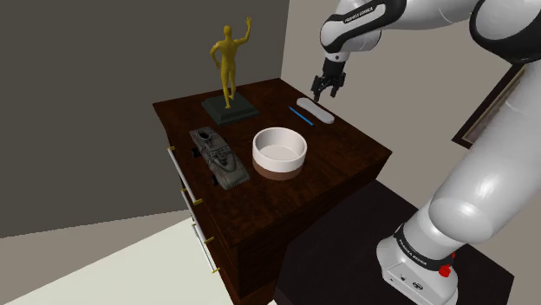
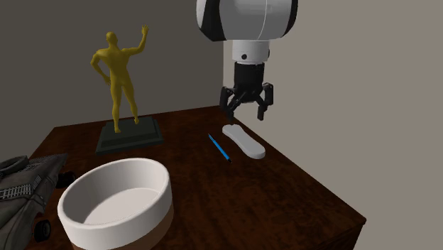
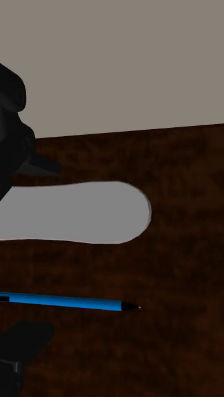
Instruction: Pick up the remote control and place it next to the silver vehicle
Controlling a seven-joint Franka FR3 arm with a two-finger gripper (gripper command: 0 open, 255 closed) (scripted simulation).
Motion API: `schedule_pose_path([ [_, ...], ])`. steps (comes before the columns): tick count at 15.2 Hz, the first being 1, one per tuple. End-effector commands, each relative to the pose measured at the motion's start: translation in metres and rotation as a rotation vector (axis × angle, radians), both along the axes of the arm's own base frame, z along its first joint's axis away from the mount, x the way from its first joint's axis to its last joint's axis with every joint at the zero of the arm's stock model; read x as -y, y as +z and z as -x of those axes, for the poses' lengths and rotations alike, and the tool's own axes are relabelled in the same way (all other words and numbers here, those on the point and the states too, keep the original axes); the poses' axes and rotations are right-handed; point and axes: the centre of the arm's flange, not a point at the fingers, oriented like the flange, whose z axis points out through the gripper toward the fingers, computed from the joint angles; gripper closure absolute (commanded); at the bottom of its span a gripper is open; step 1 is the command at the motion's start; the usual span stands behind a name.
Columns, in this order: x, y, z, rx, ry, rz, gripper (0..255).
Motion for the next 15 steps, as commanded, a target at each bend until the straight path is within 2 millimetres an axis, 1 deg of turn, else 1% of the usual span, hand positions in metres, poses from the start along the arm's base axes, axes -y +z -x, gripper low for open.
schedule_pose_path([
  [1, 0.012, -0.015, -0.019, -0.001, 0.001, -0.008, 0],
  [4, 0.028, -0.040, -0.047, -0.004, 0.002, -0.020, 0],
  [5, 0.030, -0.044, -0.052, -0.005, 0.003, -0.021, 0],
  [12, 0.029, -0.081, -0.052, -0.005, 0.003, -0.021, 0],
  [13, 0.029, -0.084, -0.052, -0.005, 0.003, -0.021, 0],
  [15, 0.029, -0.084, -0.052, -0.005, 0.003, -0.021, 0],
])
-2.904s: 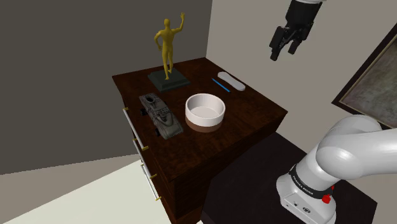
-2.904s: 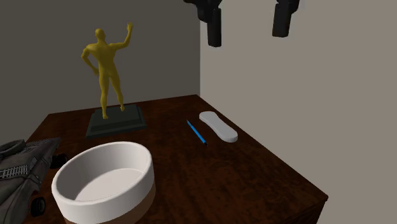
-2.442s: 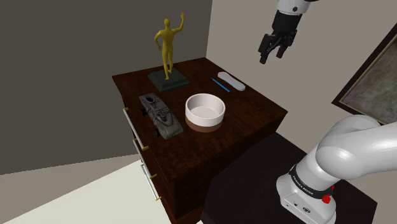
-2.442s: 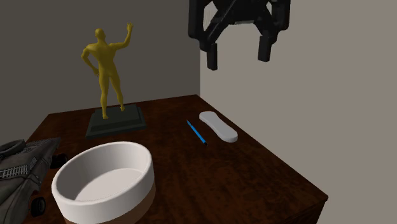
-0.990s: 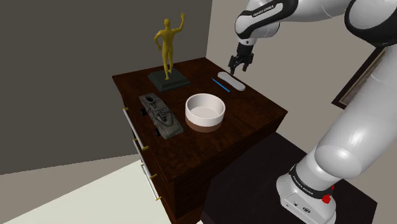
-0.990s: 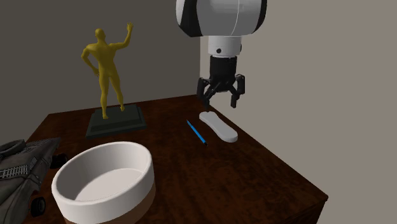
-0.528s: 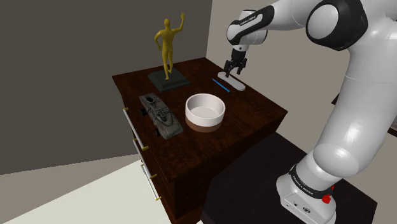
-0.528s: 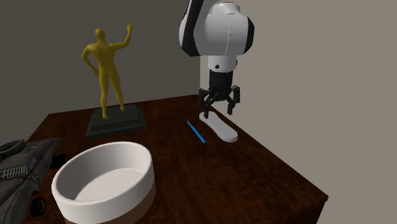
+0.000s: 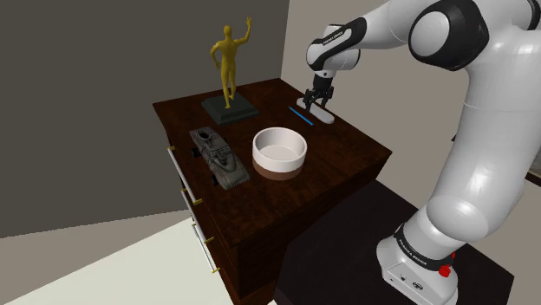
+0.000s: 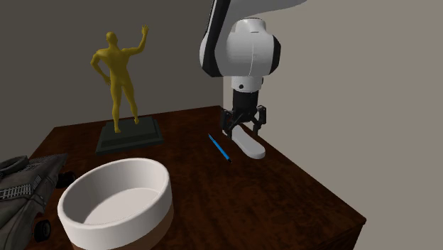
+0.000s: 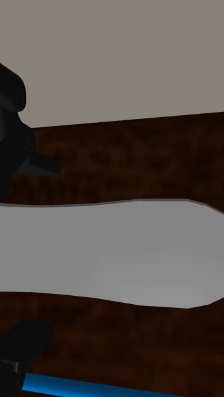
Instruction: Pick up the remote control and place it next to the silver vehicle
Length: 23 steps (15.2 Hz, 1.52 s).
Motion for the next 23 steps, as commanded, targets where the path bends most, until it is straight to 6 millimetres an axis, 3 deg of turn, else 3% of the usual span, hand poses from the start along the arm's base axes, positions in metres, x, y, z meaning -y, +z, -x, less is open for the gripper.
schedule_pose_path([
  [1, 0.000, -0.001, 0.000, 0.000, 0.000, 0.000, 0],
  [5, 0.000, -0.001, 0.000, 0.000, 0.000, 0.000, 0],
  [6, 0.000, -0.001, 0.000, 0.000, 0.000, 0.000, 255],
  [15, 0.000, -0.001, 0.000, 0.000, 0.000, 0.000, 255],
  [23, 0.000, 0.041, 0.000, 0.000, 0.000, 0.000, 255],
])
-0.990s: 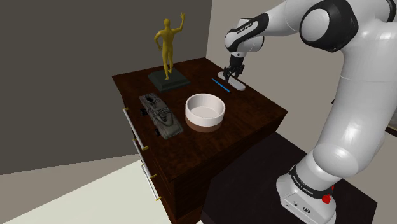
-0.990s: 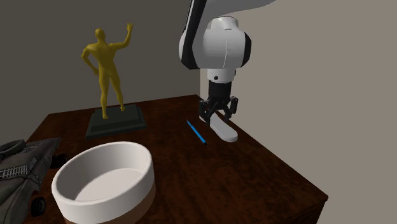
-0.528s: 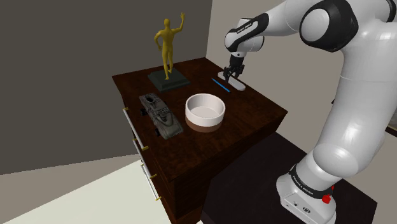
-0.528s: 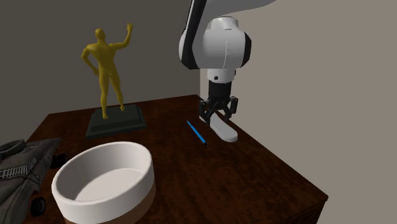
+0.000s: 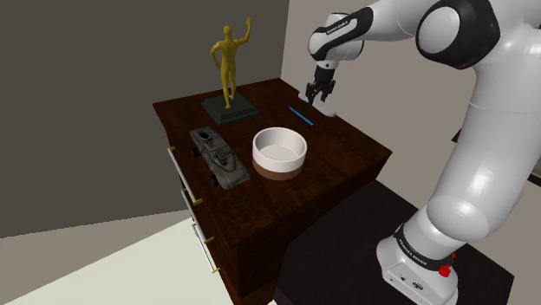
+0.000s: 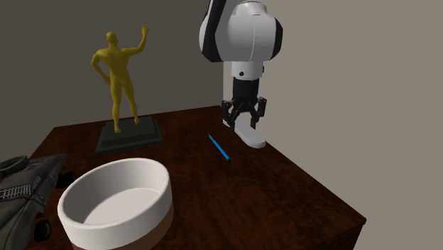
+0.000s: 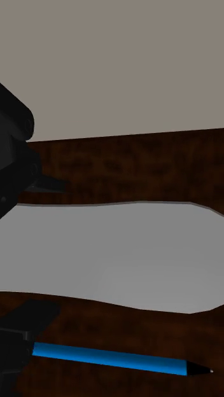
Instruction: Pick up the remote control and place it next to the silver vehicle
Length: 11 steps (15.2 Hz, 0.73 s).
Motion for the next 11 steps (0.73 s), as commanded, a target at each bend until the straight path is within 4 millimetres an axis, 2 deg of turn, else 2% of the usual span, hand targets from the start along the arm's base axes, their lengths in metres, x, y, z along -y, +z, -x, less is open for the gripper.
schedule_pose_path([
  [1, 0.000, 0.012, 0.000, 0.000, 0.000, 0.000, 255],
  [11, 0.000, 0.065, 0.000, 0.000, 0.000, 0.000, 255],
])
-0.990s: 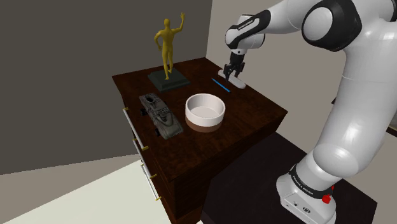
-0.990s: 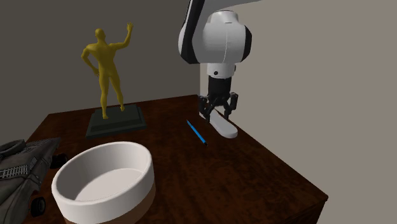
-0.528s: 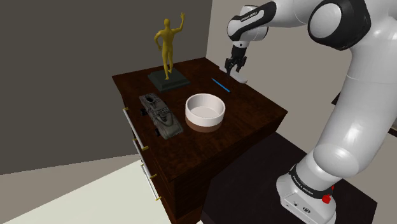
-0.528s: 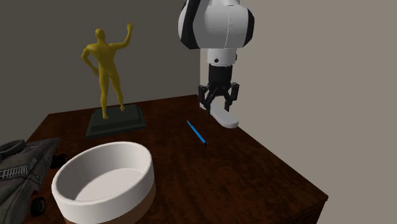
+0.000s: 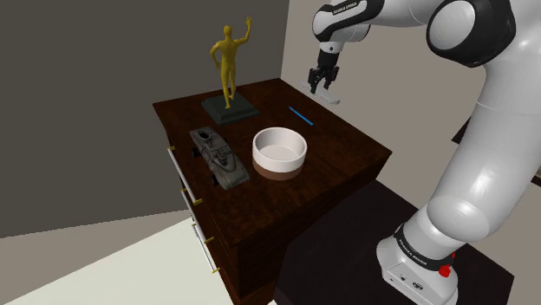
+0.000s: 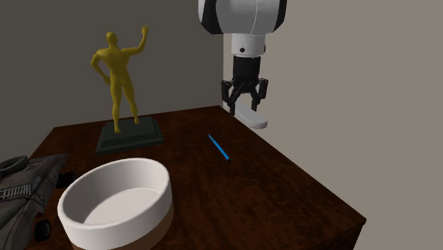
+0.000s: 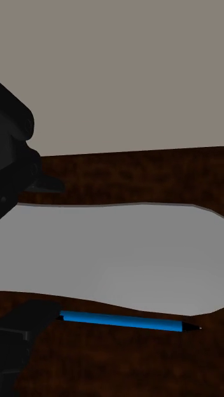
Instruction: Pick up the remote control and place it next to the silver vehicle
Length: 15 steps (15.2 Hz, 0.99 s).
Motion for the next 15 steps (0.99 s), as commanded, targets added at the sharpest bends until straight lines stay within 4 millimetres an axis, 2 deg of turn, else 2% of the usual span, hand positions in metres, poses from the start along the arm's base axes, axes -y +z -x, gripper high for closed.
schedule_pose_path([
  [1, 0.001, 0.011, 0.001, 0.000, 0.000, 0.000, 255],
  [14, 0.001, 0.075, 0.001, 0.000, 0.000, 0.000, 255],
  [15, -0.012, 0.075, -0.002, 0.000, 0.000, 0.000, 255],
])
